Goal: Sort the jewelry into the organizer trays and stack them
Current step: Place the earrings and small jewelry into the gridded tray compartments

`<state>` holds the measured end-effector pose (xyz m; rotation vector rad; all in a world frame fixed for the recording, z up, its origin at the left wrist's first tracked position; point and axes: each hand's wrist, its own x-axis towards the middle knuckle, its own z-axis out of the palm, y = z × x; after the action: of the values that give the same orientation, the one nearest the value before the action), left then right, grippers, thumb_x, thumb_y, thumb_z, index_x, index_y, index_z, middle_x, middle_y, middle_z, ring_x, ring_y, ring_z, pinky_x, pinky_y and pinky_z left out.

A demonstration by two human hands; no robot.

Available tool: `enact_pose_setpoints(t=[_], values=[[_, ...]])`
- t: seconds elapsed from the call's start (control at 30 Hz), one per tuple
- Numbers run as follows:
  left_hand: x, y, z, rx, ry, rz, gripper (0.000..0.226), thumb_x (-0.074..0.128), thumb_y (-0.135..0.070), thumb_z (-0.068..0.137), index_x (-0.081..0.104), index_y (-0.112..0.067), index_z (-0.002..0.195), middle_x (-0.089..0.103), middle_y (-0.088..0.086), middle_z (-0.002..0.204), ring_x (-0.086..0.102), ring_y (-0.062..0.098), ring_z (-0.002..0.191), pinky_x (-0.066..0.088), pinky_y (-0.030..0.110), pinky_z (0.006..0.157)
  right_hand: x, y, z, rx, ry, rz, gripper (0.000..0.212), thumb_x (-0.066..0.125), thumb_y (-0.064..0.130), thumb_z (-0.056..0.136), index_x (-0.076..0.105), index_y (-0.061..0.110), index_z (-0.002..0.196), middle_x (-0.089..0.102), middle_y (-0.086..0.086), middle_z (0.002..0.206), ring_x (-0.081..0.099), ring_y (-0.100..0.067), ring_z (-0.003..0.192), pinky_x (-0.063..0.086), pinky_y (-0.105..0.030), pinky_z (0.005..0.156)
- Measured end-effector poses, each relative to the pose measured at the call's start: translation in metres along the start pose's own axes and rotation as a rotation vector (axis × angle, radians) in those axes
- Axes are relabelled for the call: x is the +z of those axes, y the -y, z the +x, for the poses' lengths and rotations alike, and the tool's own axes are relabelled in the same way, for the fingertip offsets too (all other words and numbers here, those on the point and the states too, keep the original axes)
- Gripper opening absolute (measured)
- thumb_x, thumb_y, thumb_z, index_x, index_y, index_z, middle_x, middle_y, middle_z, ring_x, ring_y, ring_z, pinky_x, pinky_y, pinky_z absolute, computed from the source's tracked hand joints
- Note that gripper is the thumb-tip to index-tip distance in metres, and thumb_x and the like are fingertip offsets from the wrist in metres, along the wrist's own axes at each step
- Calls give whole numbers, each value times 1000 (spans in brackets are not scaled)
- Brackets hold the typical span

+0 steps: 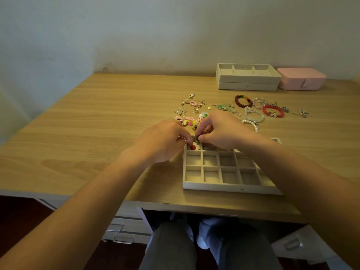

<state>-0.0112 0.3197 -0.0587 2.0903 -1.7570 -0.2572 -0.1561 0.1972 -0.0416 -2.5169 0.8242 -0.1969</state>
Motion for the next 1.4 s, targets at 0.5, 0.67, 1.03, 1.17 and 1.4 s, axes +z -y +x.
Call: enact_pose_setpoints(t=[0.5, 0.67, 1.03, 1.17, 1.4], values=[[-2, -1, -1, -6, 17, 29, 37, 52, -16, 92, 77, -42, 99, 65, -10, 116, 57, 16, 109, 48, 38, 92, -4, 9, 9, 107, 81, -30, 13, 73, 19, 92, 82, 25, 99, 65, 13, 81, 56, -5, 78, 42, -23, 65], [-1, -1, -1, 21, 12, 26, 35, 54, -16, 92, 78, -40, 97, 66, -8, 115, 58, 17, 108, 48, 38, 91, 2, 5, 3, 160, 0, 89, 13, 73, 19, 91, 83, 25, 97, 73, 7, 93, 60, -7, 86, 51, -27, 73], [0, 1, 2, 10, 18, 2, 38, 52, -16, 90, 78, -44, 91, 65, -7, 113, 58, 18, 104, 50, 40, 90, 6, 4, -5, 145, -122, -5, 10, 79, 28, 87, 83, 18, 88, 72, 1, 73, 61, -7, 70, 48, -24, 57], [0, 0, 3, 9, 22, -6, 38, 52, -15, 91, 78, -42, 91, 65, -8, 112, 58, 17, 103, 49, 40, 90, 10, 2, -6, 151, -159, -2, 13, 79, 28, 88, 83, 18, 81, 68, 6, 66, 58, -4, 65, 39, -21, 52], [2, -1, 3, -64, -23, -123, 32, 56, -14, 91, 75, -37, 79, 65, -8, 81, 55, 11, 69, 45, 30, 64, 8, -2, -4, 159, -160, 25, 15, 80, 33, 87, 78, 20, 79, 68, 4, 73, 58, -7, 71, 40, -24, 55]])
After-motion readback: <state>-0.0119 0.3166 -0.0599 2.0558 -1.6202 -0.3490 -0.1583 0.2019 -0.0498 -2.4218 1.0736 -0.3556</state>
